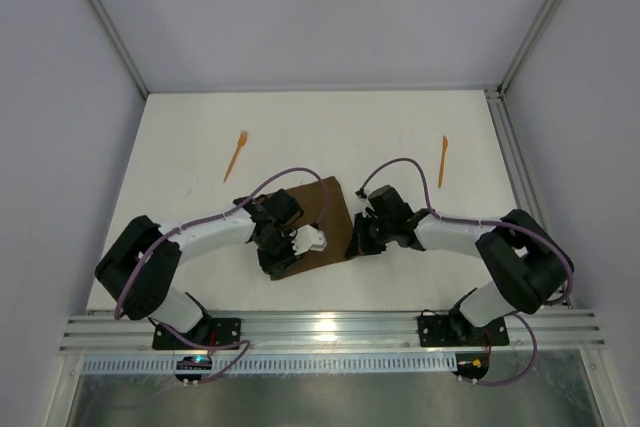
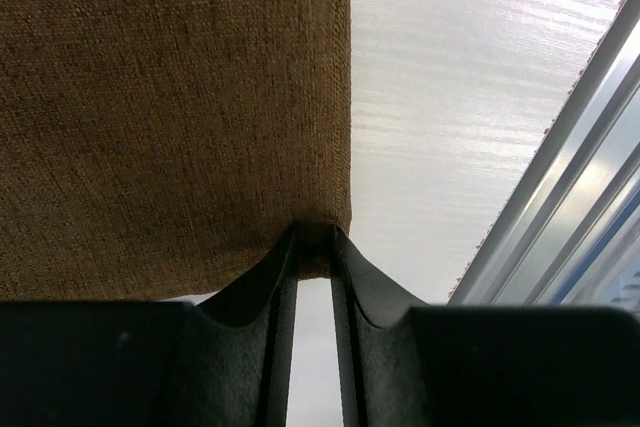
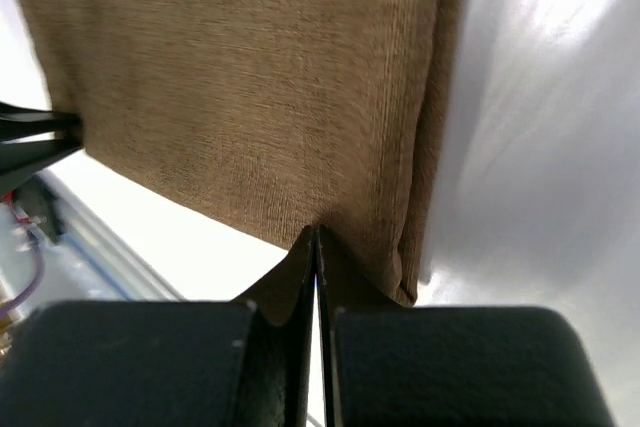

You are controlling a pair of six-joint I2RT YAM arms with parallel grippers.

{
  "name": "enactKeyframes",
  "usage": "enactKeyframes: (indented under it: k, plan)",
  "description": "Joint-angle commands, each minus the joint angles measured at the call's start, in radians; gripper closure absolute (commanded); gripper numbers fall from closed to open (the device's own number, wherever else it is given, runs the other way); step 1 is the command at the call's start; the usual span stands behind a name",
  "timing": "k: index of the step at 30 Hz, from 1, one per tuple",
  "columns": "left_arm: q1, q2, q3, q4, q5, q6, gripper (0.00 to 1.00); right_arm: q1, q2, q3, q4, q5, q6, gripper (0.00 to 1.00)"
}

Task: Fold the napkin into a case and place the utensils inside
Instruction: Smooth out the square-folded napkin at the center of the board, then move the square-folded napkin to the center of the board.

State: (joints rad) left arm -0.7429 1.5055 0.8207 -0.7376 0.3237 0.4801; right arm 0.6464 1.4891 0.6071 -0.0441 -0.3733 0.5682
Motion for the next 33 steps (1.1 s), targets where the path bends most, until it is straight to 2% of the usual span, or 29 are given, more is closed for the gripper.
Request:
enactKeyframes:
  k: [1,7,13,20,26,30,33]
  plan:
    - [0.005,0.016,-0.018,0.052,-0.061,-0.008,0.8,0.002,0.051,-0.02,0.038,0.004,0.027,0.97]
    - [0.004,0.041,-0.078,0.076,-0.137,0.034,0.81,-0.046,0.1,-0.064,0.075,0.014,0.051,0.97]
    - [0.004,0.039,-0.109,0.076,-0.143,0.061,0.83,-0.152,0.01,-0.15,0.053,0.023,0.058,0.97]
    - [0.002,0.036,-0.1,0.067,-0.141,0.075,0.83,-0.162,-0.024,-0.144,0.004,0.025,0.032,0.97]
    - [0.004,-0.048,-0.062,0.014,-0.072,0.058,0.78,-0.163,-0.142,-0.06,-0.104,0.024,-0.019,0.97]
    - [0.008,-0.142,0.009,-0.057,-0.058,0.054,0.67,-0.162,-0.204,0.08,-0.183,-0.003,-0.065,0.96]
    - [0.033,-0.209,0.063,-0.117,-0.008,0.052,0.61,-0.162,-0.166,0.215,-0.207,0.036,-0.097,0.73]
